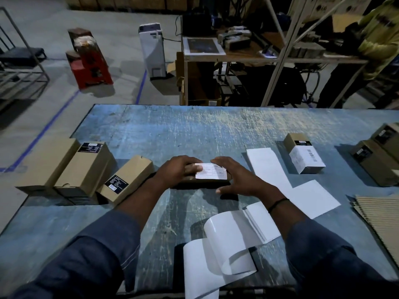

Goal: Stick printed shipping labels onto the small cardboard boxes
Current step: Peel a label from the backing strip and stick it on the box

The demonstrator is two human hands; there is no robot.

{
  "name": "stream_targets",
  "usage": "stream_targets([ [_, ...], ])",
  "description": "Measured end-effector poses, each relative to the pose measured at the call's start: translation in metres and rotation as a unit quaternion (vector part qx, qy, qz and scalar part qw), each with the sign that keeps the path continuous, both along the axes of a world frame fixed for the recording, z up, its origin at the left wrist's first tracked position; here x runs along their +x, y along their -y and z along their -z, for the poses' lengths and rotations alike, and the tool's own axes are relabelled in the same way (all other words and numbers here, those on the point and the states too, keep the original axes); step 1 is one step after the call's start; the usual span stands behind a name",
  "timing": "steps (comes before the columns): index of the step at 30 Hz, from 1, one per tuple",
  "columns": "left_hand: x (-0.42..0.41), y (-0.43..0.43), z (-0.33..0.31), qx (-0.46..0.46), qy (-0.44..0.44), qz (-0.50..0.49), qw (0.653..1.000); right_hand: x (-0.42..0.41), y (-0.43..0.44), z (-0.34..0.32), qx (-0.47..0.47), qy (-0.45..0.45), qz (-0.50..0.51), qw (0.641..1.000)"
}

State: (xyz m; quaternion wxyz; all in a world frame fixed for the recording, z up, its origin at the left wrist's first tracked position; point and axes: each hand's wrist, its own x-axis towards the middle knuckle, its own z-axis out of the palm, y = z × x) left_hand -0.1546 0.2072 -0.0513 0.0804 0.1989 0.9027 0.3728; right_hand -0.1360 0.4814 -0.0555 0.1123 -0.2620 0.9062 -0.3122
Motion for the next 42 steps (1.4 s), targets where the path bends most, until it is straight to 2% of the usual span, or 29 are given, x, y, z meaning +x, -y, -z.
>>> stream_targets([
  [3, 0.003, 0.005, 0.009, 0.034, -0.022, 0.066, 0.997, -0.004, -0.004, 0.004, -0.015, -0.049, 0.013, 0.999],
  [7, 0.004, 0.007, 0.016, -0.013, -0.126, 0.119, 0.985, -0.002, -0.007, 0.009, -0.049, -0.080, 0.006, 0.996],
  [9, 0.002, 0.008, 0.018, -0.045, -0.166, 0.121, 0.978, -0.002, -0.009, 0.014, -0.059, -0.083, 0.007, 0.995],
  [12, -0.001, 0.009, 0.022, -0.076, -0.179, 0.111, 0.975, -0.005, -0.010, 0.018, -0.033, -0.091, 0.009, 0.995],
  [21, -0.001, 0.007, 0.033, -0.070, -0.229, 0.093, 0.966, -0.010, -0.008, 0.018, -0.003, -0.087, 0.027, 0.996],
  [25, -0.002, 0.007, 0.035, -0.066, -0.215, 0.084, 0.971, -0.007, -0.005, 0.021, 0.013, -0.109, 0.037, 0.993],
  [29, -0.003, 0.007, 0.036, -0.057, -0.196, 0.078, 0.976, 0.002, -0.001, 0.028, -0.075, -0.194, 0.098, 0.973],
  [33, -0.003, 0.006, 0.037, -0.050, -0.190, 0.072, 0.978, 0.003, 0.000, 0.030, -0.098, -0.245, 0.117, 0.957],
  [42, 0.002, 0.005, 0.031, -0.044, -0.175, 0.058, 0.982, 0.006, 0.002, 0.028, -0.151, -0.268, 0.127, 0.943],
])
